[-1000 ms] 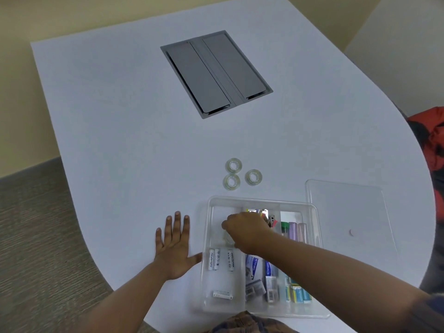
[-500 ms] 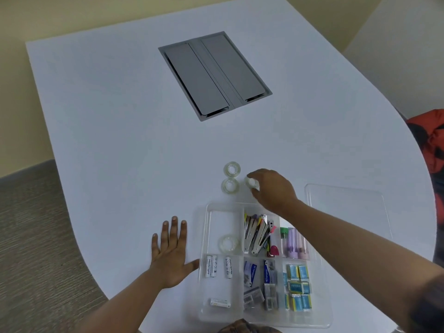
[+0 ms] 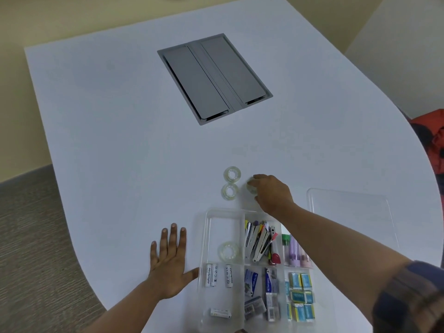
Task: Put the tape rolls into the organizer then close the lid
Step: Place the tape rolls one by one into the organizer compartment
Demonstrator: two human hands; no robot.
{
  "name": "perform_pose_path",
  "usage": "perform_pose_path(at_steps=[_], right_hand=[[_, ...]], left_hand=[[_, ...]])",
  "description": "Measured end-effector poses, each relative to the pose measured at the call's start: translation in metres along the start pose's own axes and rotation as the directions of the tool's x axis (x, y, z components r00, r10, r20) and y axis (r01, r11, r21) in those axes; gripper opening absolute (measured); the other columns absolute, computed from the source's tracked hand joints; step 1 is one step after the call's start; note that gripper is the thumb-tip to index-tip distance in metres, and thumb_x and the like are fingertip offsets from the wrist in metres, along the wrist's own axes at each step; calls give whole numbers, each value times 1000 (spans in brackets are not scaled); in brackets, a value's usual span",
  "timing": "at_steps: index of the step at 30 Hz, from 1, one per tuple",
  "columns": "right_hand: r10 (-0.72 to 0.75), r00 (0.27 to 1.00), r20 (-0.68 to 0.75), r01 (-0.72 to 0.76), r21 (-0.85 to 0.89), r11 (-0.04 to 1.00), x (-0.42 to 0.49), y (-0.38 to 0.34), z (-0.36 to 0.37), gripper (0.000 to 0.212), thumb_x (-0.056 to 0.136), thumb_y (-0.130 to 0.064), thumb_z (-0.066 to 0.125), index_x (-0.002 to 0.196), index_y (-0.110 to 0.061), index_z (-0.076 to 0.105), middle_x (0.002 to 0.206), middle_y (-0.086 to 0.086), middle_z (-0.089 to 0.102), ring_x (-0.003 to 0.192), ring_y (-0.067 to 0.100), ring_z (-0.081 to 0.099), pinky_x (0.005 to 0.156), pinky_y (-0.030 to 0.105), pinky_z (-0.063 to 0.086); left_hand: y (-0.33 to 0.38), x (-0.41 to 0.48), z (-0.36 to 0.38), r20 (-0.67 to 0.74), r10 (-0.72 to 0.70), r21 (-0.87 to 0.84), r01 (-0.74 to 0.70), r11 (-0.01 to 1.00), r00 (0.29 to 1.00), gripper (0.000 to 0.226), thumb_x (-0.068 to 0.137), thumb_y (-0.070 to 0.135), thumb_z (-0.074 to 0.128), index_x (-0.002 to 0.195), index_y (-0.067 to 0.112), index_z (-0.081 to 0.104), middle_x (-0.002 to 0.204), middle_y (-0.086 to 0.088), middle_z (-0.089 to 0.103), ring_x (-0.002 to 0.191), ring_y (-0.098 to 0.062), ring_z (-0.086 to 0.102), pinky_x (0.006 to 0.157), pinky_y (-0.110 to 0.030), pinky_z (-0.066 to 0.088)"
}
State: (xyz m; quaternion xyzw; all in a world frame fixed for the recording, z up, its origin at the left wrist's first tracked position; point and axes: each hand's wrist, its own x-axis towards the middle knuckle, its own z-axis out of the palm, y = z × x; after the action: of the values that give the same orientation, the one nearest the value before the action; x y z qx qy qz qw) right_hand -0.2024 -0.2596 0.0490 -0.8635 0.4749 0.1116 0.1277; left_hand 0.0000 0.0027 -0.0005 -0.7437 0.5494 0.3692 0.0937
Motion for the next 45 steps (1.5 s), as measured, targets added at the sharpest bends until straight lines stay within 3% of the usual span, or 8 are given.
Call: perform_pose_path(at_steps=[6, 9, 11, 15, 19, 24, 40, 45], right_hand=[[34, 999, -40, -32, 42, 999, 3, 0, 0, 30, 82, -9, 64, 109, -23, 63, 106, -4, 65, 93, 22, 58, 62, 29, 44], [51, 997, -56, -48, 55, 997, 5, -1, -5, 28, 85, -20, 66, 112, -21, 61, 104, -1, 66, 96, 23, 58, 64, 29, 44], [59, 993, -101, -42, 160, 986, 2, -5, -14, 32, 84, -27, 69, 115, -20, 61, 107, -1, 66, 99, 23, 58, 69, 30, 44], [13, 980, -197, 57, 346, 937, -22, -31, -31, 38, 81, -35, 73, 116, -25, 61, 110, -3, 68, 104, 20, 57, 78, 35, 51], [-110, 961, -253, 206, 395, 895, -66, -56, -28, 33, 80, -36, 74, 109, -23, 65, 114, -4, 69, 101, 19, 59, 80, 35, 51], [-227, 966, -128, 256, 320, 912, -102, -72, 4, 23, 80, -29, 72, 101, -19, 72, 129, 0, 65, 110, 23, 59, 92, 37, 47], [-349, 937, 9, 349, 3, 937, -98, -84, 43, 19, 82, -30, 62, 95, -18, 70, 111, -1, 69, 105, 23, 51, 86, 39, 41], [-385, 923, 4, 385, 30, 923, -98, -82, 43, 24, 84, -34, 63, 101, -19, 70, 123, 0, 67, 114, 24, 52, 91, 41, 40]], left_hand=[[1, -1, -2, 14, -6, -7, 7, 1000, 1000, 109, 80, 77, 35, 135, 22, -42, 139, 1, -56, 126, -21, -53, 109, -50, -26], [3, -1, -4, 18, -9, -3, 9, 1000, 1000, 109, 81, 77, 35, 135, 21, -42, 139, 0, -56, 126, -21, -53, 109, -51, -26], [3, -1, -4, 12, -10, -3, 10, 1000, 1000, 109, 81, 76, 35, 135, 20, -42, 139, 0, -56, 127, -21, -52, 109, -50, -26], [3, -2, -4, 10, -7, -6, 7, 1000, 1000, 110, 82, 74, 38, 136, 20, -41, 140, 0, -55, 127, -22, -51, 109, -50, -26], [3, -2, -4, 6, -4, -3, 4, 1000, 1000, 109, 82, 75, 37, 135, 22, -42, 140, 0, -55, 128, -22, -51, 109, -50, -26], [3, -2, -4, 4, -3, 3, 3, 1000, 1000, 109, 81, 76, 37, 135, 23, -42, 140, 0, -55, 127, -21, -52, 109, -51, -25], [1, -1, 0, -25, 0, 9, 1, 1000, 1000, 110, 80, 78, 35, 135, 23, -43, 141, -1, -54, 128, -21, -51, 109, -51, -24], [0, 0, 2, -36, -2, 6, 3, 1000, 999, 110, 80, 77, 36, 135, 23, -42, 140, 0, -55, 128, -21, -51, 110, -51, -24]])
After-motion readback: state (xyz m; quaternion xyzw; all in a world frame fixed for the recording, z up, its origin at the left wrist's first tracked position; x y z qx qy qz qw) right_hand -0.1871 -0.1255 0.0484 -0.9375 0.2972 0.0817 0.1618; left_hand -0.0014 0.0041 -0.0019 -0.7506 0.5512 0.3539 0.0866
